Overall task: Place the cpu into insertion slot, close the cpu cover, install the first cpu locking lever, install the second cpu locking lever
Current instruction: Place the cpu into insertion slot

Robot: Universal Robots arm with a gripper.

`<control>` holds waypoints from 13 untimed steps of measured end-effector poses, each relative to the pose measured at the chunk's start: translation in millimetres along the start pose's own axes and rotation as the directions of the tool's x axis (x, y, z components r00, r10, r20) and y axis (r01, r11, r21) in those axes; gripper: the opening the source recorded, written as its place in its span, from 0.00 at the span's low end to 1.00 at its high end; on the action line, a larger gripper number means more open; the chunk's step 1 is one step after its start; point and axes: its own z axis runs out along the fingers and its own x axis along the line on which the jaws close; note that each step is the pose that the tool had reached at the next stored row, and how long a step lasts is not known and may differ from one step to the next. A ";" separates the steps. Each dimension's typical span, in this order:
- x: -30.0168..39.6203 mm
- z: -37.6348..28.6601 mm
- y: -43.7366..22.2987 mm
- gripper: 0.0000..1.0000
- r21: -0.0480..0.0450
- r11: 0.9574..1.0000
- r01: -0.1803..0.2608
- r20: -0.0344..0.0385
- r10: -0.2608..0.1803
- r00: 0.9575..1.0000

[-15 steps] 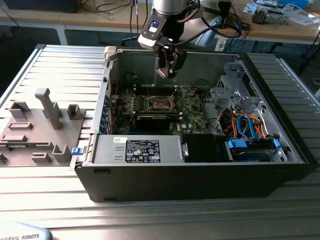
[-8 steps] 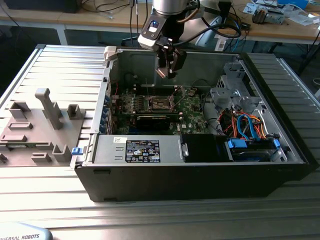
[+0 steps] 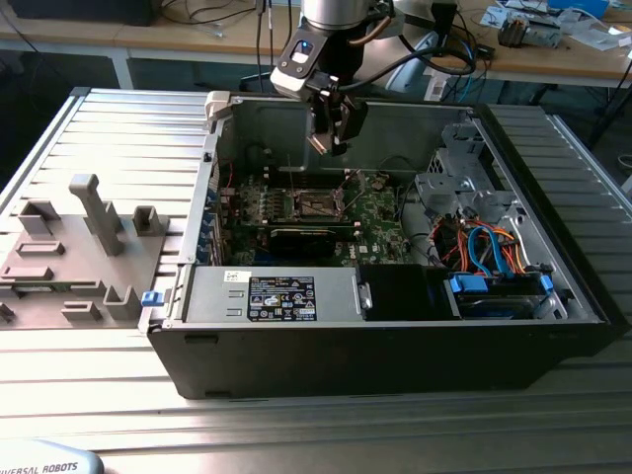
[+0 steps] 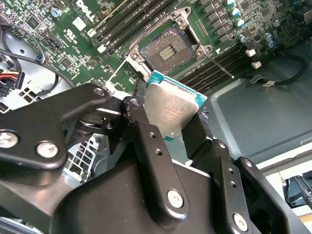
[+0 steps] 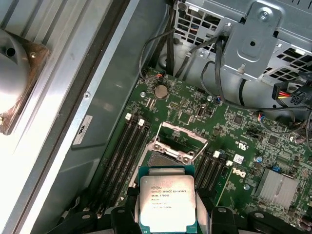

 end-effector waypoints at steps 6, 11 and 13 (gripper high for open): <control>0.0 0.0 0.0 0.54 0.000 1.000 -0.006 0.000 0.006 1.000; 0.0 0.0 0.0 0.54 0.000 1.000 -0.010 0.001 0.010 1.000; 0.0 0.0 0.0 0.54 0.000 1.000 -0.012 0.001 0.012 1.000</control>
